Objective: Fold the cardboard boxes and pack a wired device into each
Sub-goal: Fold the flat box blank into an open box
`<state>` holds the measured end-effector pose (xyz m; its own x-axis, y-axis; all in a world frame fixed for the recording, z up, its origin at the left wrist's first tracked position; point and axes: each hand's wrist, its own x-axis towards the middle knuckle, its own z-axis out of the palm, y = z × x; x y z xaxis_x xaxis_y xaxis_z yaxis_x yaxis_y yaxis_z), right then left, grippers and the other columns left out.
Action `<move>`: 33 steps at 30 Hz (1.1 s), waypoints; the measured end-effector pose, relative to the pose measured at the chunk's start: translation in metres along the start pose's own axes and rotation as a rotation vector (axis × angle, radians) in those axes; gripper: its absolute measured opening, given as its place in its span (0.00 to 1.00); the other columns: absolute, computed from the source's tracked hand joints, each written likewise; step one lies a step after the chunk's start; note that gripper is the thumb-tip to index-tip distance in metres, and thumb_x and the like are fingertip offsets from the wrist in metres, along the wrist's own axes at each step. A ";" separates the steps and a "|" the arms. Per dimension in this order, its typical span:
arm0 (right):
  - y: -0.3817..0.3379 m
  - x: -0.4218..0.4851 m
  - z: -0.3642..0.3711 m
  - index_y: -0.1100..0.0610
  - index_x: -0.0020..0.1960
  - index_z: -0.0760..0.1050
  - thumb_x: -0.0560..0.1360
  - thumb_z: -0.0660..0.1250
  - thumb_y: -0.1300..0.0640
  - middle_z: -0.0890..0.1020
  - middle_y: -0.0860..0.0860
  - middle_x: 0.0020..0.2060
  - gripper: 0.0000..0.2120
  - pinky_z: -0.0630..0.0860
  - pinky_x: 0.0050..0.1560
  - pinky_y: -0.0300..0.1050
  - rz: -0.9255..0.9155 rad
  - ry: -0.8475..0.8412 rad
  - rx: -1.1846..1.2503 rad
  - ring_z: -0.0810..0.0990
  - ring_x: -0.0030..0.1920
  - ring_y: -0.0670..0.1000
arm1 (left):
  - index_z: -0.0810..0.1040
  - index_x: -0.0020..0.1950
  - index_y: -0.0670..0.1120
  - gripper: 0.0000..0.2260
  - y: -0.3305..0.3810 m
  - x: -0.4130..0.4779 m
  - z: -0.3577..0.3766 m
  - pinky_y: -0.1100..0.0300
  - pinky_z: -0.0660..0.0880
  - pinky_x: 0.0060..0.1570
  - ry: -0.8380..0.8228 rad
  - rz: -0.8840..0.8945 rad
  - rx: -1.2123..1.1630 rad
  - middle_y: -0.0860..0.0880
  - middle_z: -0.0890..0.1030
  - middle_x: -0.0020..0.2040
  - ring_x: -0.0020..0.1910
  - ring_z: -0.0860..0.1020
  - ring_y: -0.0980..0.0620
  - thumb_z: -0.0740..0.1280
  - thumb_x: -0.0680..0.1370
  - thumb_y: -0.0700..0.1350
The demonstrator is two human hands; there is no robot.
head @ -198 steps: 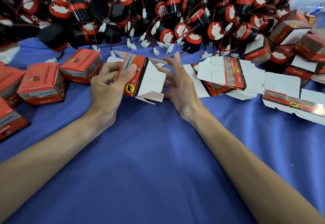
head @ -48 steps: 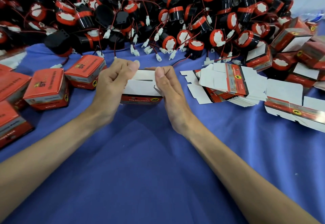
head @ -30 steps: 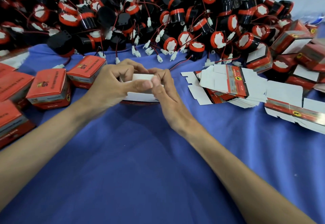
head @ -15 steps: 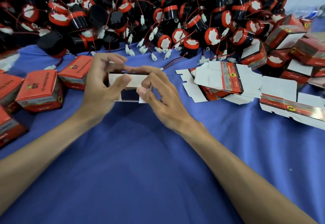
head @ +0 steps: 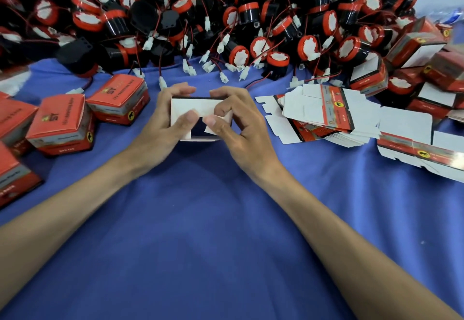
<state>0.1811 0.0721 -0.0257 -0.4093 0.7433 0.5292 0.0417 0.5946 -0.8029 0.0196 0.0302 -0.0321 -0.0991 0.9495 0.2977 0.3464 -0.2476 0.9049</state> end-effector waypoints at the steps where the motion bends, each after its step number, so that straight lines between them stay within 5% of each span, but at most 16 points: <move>1: 0.000 0.001 0.000 0.63 0.41 0.75 0.73 0.70 0.63 0.76 0.56 0.55 0.05 0.70 0.54 0.42 0.000 0.020 0.001 0.75 0.55 0.55 | 0.65 0.62 0.59 0.37 0.001 0.000 0.001 0.73 0.67 0.57 0.027 -0.003 0.033 0.53 0.65 0.67 0.60 0.68 0.70 0.60 0.61 0.80; 4: -0.002 0.003 0.000 0.60 0.47 0.75 0.72 0.72 0.64 0.76 0.56 0.53 0.07 0.73 0.54 0.44 0.012 0.052 0.032 0.75 0.56 0.53 | 0.64 0.63 0.61 0.41 0.006 0.001 0.004 0.66 0.67 0.57 0.023 -0.059 0.063 0.49 0.67 0.68 0.60 0.71 0.59 0.58 0.57 0.83; 7: -0.003 0.001 -0.001 0.54 0.62 0.69 0.71 0.73 0.63 0.73 0.54 0.59 0.23 0.73 0.61 0.47 0.108 0.053 0.091 0.73 0.60 0.49 | 0.64 0.66 0.63 0.42 0.007 0.000 0.004 0.70 0.69 0.56 -0.046 -0.058 0.068 0.65 0.73 0.60 0.58 0.74 0.65 0.59 0.58 0.82; 10: -0.002 0.004 -0.004 0.53 0.73 0.60 0.72 0.73 0.61 0.66 0.53 0.68 0.34 0.68 0.68 0.48 0.229 0.058 0.101 0.66 0.68 0.48 | 0.63 0.69 0.64 0.41 0.007 0.001 0.002 0.65 0.69 0.60 -0.068 -0.058 0.074 0.65 0.75 0.60 0.62 0.74 0.64 0.60 0.60 0.81; 13: -0.001 0.008 -0.005 0.49 0.76 0.55 0.76 0.69 0.55 0.63 0.50 0.69 0.35 0.67 0.69 0.50 0.343 -0.042 0.094 0.63 0.71 0.45 | 0.64 0.68 0.65 0.37 0.006 0.000 0.000 0.63 0.69 0.62 -0.112 -0.057 0.029 0.64 0.74 0.63 0.64 0.73 0.62 0.62 0.62 0.79; 16: 0.004 0.006 -0.011 0.47 0.78 0.47 0.79 0.63 0.53 0.67 0.42 0.62 0.34 0.71 0.58 0.30 0.357 -0.218 0.237 0.71 0.55 0.27 | 0.65 0.66 0.58 0.26 0.003 -0.001 0.003 0.70 0.71 0.55 -0.106 -0.021 0.029 0.62 0.71 0.63 0.58 0.73 0.68 0.65 0.72 0.66; 18: 0.004 0.004 -0.013 0.42 0.77 0.43 0.77 0.60 0.47 0.60 0.44 0.72 0.35 0.65 0.64 0.34 0.364 -0.314 0.285 0.67 0.61 0.34 | 0.65 0.64 0.53 0.19 0.001 -0.001 0.005 0.72 0.70 0.53 -0.059 0.007 0.029 0.59 0.70 0.64 0.56 0.72 0.72 0.63 0.75 0.54; 21: 0.002 0.006 -0.014 0.39 0.76 0.46 0.74 0.58 0.48 0.49 0.42 0.77 0.34 0.55 0.71 0.40 0.360 -0.379 0.437 0.53 0.71 0.32 | 0.69 0.59 0.52 0.12 -0.002 0.000 0.004 0.70 0.72 0.53 0.022 0.034 -0.048 0.57 0.72 0.64 0.57 0.74 0.68 0.61 0.77 0.50; 25: 0.004 0.010 -0.017 0.36 0.70 0.57 0.74 0.62 0.52 0.56 0.46 0.77 0.28 0.54 0.75 0.57 0.362 -0.400 0.533 0.52 0.77 0.49 | 0.72 0.55 0.52 0.08 -0.004 0.003 -0.002 0.62 0.76 0.51 0.108 -0.018 -0.319 0.57 0.80 0.50 0.50 0.79 0.57 0.59 0.78 0.51; 30: 0.005 0.007 -0.014 0.40 0.66 0.66 0.79 0.65 0.60 0.74 0.51 0.66 0.21 0.71 0.67 0.54 0.336 -0.310 0.416 0.73 0.67 0.53 | 0.71 0.56 0.53 0.13 -0.004 0.002 0.000 0.51 0.74 0.56 0.043 0.013 -0.249 0.51 0.77 0.56 0.55 0.77 0.53 0.62 0.75 0.57; 33: 0.007 0.006 -0.013 0.45 0.66 0.68 0.78 0.64 0.65 0.79 0.45 0.55 0.22 0.80 0.53 0.49 0.359 -0.235 0.501 0.79 0.57 0.50 | 0.68 0.58 0.53 0.16 -0.001 -0.001 0.002 0.56 0.74 0.56 0.013 0.059 -0.174 0.51 0.74 0.59 0.57 0.76 0.57 0.63 0.75 0.58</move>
<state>0.1910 0.0841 -0.0245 -0.6394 0.7483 0.1768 -0.1937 0.0657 -0.9789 0.0216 0.0303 -0.0340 -0.0954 0.9300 0.3548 0.1853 -0.3336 0.9243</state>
